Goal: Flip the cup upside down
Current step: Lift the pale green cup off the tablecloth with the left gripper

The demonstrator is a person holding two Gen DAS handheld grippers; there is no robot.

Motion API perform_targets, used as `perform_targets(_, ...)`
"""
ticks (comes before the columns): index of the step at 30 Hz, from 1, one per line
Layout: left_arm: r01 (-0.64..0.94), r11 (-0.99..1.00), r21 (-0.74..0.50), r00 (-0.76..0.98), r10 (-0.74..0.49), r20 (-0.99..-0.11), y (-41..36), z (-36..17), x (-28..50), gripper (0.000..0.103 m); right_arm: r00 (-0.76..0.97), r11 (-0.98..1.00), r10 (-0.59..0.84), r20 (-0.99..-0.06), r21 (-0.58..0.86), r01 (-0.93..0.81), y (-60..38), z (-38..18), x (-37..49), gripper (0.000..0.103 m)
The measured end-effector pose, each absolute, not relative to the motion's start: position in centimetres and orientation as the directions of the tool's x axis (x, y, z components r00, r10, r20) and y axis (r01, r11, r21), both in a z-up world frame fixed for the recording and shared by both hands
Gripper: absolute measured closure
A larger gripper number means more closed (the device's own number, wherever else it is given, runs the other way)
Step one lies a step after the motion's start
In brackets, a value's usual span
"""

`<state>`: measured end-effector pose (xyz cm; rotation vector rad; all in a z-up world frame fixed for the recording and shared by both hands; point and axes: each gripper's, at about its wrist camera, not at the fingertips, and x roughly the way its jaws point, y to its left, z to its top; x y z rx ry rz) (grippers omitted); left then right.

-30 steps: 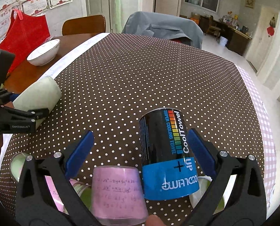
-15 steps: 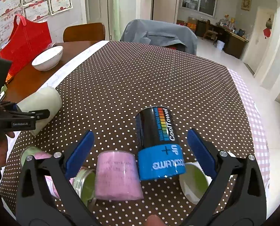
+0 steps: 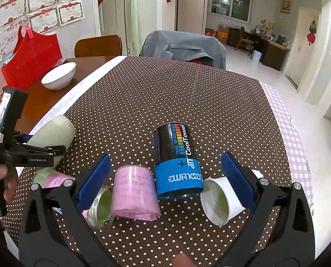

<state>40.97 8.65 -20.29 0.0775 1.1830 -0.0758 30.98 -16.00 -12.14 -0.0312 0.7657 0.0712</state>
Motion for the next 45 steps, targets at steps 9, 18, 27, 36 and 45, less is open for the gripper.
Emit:
perform_targets(9, 0.06, 0.998, -0.019, 0.419, -0.042, -0.907, 9.5, -20.3, 41.1, 0.026, 0.716, 0.998, 0.046, -0.696, 0.005, -0.059, -16.7, -12.3, 30.3, 0.006)
perform_targets(18, 0.082, 0.996, -0.038, 0.537, -0.076, -0.84, 8.3, -14.2, 37.7, 0.026, 0.738, 0.999, 0.031, -0.675, 0.011, -0.032, -17.6, -10.9, 27.8, 0.006)
perform_targets(27, 0.208, 0.976, -0.058, 0.624, -0.178, -0.761, 2.8, -8.5, 30.1, 0.026, 0.779, 1.0, 0.0, -0.627, 0.014, 0.011, -19.8, -8.3, 22.9, 0.006)
perform_targets(36, 0.267, 0.96, -0.082, 0.638, -0.24, -0.732, -1.0, -7.6, 23.9, 0.026, 0.807, 0.999, -0.023, -0.591, 0.018, 0.042, -21.9, -6.8, 18.3, 0.006)
perform_targets(45, 0.306, 0.947, -0.098, 0.63, -0.279, -0.725, -3.7, -7.9, 18.9, 0.026, 0.816, 0.998, -0.024, -0.578, 0.032, 0.052, -23.5, -7.0, 14.8, 0.006)
